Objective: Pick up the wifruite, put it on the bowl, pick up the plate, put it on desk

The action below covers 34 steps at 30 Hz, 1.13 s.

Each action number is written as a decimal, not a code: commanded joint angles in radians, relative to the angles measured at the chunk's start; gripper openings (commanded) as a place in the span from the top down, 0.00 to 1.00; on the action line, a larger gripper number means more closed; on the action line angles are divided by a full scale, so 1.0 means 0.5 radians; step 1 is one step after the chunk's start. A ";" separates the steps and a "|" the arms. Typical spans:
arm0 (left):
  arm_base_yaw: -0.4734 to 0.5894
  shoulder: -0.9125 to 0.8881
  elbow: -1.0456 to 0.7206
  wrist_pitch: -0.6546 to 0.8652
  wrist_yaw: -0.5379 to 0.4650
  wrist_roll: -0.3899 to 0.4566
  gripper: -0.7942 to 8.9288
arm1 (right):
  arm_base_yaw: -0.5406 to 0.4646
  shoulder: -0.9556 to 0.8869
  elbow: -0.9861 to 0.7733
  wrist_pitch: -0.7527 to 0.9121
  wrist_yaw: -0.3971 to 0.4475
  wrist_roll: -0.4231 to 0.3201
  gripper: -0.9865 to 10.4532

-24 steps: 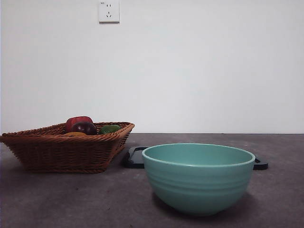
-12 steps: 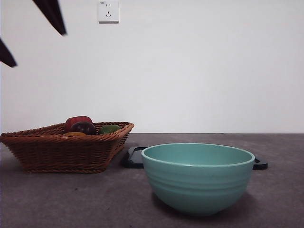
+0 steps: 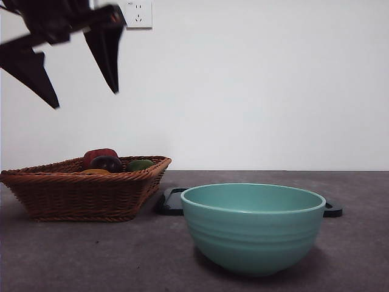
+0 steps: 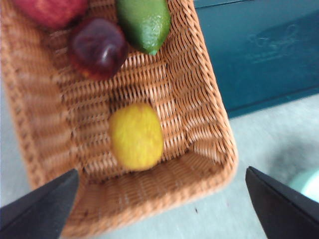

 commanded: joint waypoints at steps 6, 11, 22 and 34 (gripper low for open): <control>-0.018 0.315 0.083 0.131 -0.192 0.014 0.29 | 0.008 0.005 0.031 0.021 0.001 -0.008 0.36; -0.019 0.463 0.083 0.175 -0.201 0.014 0.29 | 0.008 0.005 0.031 0.021 0.001 -0.008 0.36; -0.024 0.665 0.083 0.191 -0.200 0.010 0.29 | 0.008 0.005 0.031 0.021 -0.001 0.007 0.36; -0.024 0.719 0.083 0.119 -0.199 0.015 0.35 | 0.008 0.005 0.031 0.021 0.000 0.007 0.36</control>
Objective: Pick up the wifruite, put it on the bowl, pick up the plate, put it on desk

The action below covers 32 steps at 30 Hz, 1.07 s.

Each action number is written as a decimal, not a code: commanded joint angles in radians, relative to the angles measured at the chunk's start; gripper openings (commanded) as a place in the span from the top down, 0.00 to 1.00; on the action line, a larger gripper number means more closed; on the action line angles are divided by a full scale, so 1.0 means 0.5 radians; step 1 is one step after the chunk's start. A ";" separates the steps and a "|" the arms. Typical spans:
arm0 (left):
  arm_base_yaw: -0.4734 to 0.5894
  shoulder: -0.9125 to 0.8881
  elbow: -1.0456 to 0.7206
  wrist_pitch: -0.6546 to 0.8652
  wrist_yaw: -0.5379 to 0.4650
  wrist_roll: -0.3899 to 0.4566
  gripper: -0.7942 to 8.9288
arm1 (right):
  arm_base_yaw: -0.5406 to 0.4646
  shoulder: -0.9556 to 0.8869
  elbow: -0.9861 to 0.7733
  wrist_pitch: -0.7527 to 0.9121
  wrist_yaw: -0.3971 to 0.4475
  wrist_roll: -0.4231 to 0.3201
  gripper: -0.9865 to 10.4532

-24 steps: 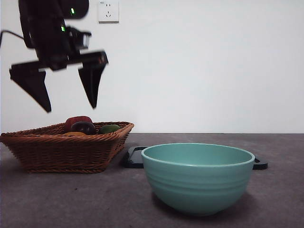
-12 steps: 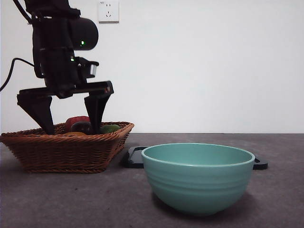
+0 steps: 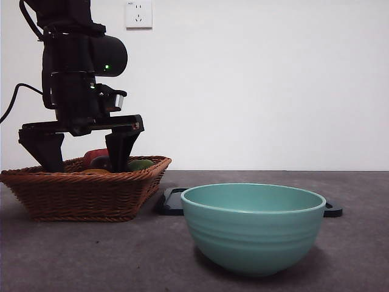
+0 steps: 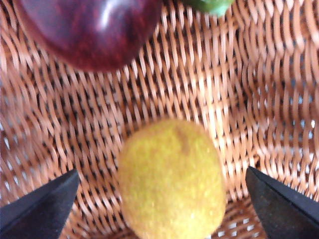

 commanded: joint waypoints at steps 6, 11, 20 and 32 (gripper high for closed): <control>-0.011 0.070 0.047 -0.020 -0.003 0.024 0.48 | 0.008 0.005 0.031 0.021 0.000 0.008 0.36; -0.011 0.077 0.047 -0.022 -0.003 0.026 0.55 | 0.008 0.004 0.031 0.021 -0.001 0.039 0.36; -0.011 0.076 0.050 -0.026 -0.003 0.031 0.67 | 0.009 0.004 0.031 0.020 -0.005 0.036 0.36; -0.011 -0.070 0.197 -0.253 -0.002 0.031 0.67 | 0.009 0.004 0.031 0.021 -0.005 0.036 0.36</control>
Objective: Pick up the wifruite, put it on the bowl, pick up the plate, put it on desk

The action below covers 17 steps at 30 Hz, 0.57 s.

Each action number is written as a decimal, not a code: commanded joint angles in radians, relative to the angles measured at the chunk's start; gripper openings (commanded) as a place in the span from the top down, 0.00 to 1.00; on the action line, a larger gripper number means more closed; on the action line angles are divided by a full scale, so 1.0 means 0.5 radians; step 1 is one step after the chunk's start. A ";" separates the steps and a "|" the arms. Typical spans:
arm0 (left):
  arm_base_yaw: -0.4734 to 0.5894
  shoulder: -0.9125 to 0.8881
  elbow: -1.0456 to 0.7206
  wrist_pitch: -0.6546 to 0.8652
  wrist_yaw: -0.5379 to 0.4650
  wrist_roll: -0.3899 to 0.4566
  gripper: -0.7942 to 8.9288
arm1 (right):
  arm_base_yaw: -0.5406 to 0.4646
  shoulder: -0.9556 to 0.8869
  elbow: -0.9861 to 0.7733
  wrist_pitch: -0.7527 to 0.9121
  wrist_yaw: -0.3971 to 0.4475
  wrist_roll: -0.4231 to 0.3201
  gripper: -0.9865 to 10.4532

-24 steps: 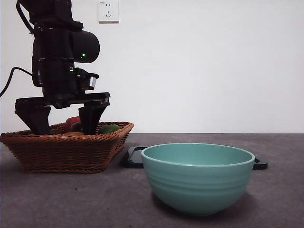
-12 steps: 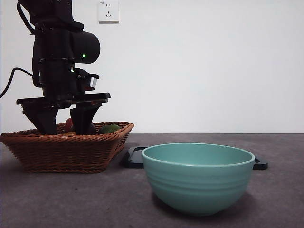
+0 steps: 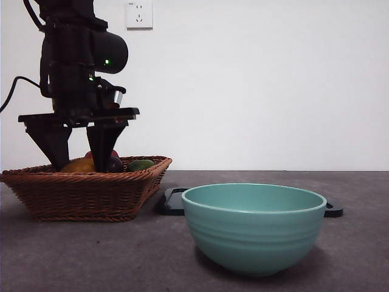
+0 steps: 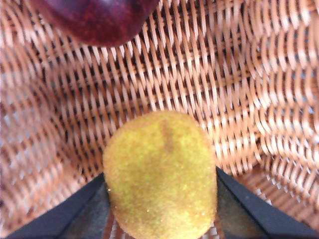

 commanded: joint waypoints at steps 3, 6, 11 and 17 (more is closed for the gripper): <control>-0.013 -0.190 0.072 -0.024 0.022 0.018 0.67 | 0.009 0.004 0.031 0.021 -0.004 0.019 0.36; -0.033 -0.334 0.072 -0.057 0.122 0.004 0.67 | 0.009 0.004 0.031 0.022 -0.004 0.019 0.36; -0.137 -0.573 0.072 -0.107 0.246 -0.017 0.67 | 0.009 0.004 0.031 0.027 0.004 -0.083 0.36; -0.420 -0.785 0.072 -0.212 0.253 -0.140 0.67 | 0.009 0.004 0.031 0.019 0.001 -0.133 0.36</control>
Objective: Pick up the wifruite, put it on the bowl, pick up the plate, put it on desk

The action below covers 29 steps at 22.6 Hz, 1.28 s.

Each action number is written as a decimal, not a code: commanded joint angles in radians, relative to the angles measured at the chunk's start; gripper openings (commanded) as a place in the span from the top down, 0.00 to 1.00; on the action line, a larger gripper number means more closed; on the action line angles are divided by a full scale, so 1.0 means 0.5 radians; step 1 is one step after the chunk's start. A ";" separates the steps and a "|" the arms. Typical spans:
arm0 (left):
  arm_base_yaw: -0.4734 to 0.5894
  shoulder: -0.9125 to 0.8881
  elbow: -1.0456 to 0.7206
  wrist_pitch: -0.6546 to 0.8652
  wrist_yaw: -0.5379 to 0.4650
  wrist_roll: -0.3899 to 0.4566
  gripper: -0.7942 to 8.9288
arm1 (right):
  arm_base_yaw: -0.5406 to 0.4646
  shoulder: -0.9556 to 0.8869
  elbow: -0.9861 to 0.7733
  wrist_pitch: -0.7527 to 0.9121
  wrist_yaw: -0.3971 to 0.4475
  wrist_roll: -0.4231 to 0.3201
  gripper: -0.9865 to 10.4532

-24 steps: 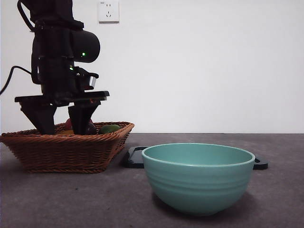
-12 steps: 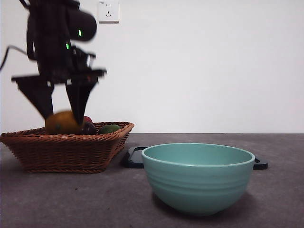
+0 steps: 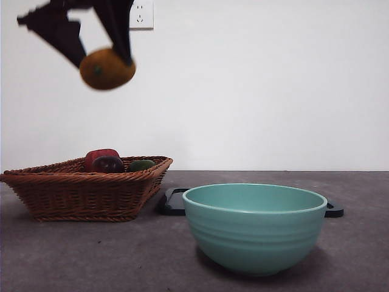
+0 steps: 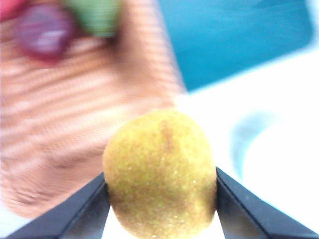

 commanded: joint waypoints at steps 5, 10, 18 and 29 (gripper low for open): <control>-0.363 -0.056 0.048 -0.101 0.009 -0.189 0.67 | 0.009 0.004 0.031 -0.037 0.001 -0.069 0.36; -0.624 -0.017 0.047 -0.024 0.008 -0.275 0.67 | 0.009 0.004 0.031 -0.165 0.002 -0.101 0.36; -0.863 0.179 0.047 0.093 0.000 -0.318 0.67 | 0.009 0.004 0.031 -0.229 0.008 -0.156 0.36; -1.002 0.671 0.047 0.350 -0.258 -0.368 0.67 | 0.009 0.004 0.031 -0.326 0.114 -0.211 0.36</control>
